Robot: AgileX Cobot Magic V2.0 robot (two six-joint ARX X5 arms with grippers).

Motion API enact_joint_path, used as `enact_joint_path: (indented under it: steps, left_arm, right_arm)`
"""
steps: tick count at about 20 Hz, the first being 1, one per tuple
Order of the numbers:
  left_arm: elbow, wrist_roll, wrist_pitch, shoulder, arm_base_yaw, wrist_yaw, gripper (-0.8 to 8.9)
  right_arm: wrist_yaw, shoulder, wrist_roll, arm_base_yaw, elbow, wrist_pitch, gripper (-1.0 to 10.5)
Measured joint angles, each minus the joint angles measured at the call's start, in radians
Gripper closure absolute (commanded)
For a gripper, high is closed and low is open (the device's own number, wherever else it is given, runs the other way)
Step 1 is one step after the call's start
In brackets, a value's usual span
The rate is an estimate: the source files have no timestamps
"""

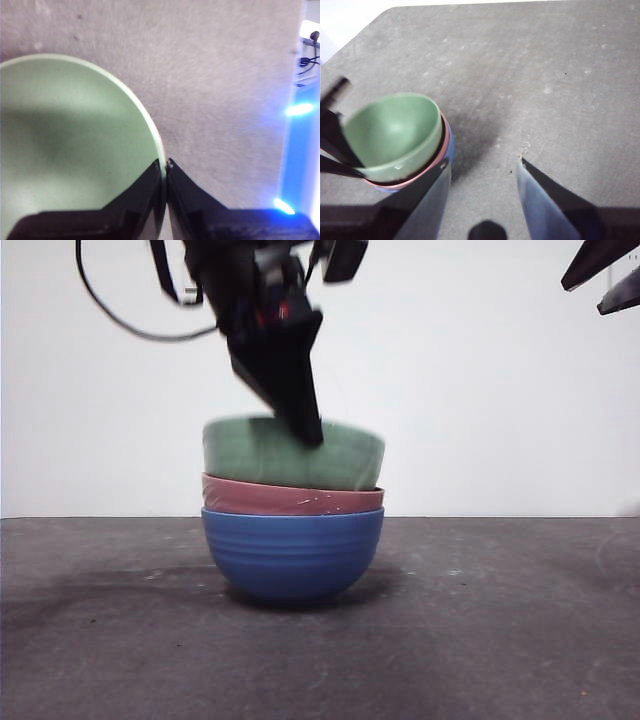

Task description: Pick up the green bowl on the top,put the green bowl on the left,pick up the red bowl in the middle,put the red bowl on the right

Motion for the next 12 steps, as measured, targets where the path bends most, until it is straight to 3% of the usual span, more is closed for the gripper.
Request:
enact_joint_path:
  steps: [5, 9, 12]
  left_arm:
    - [0.216, -0.056, -0.180, -0.034, -0.016, -0.015, 8.22]
    - [0.216, -0.169, -0.285, -0.200, -0.005, -0.168, 8.22]
    - [0.148, -0.241, -0.269, -0.336, 0.035, -0.227, 8.22]
  right_arm:
    - [0.001, 0.000, 0.000, 0.000, 0.000, 0.000, 7.3]
    - [0.002, 0.000, 0.000, 0.000, 0.000, 0.000, 7.3]
    - [0.002, 0.000, 0.000, 0.000, 0.000, 0.000, 7.3]
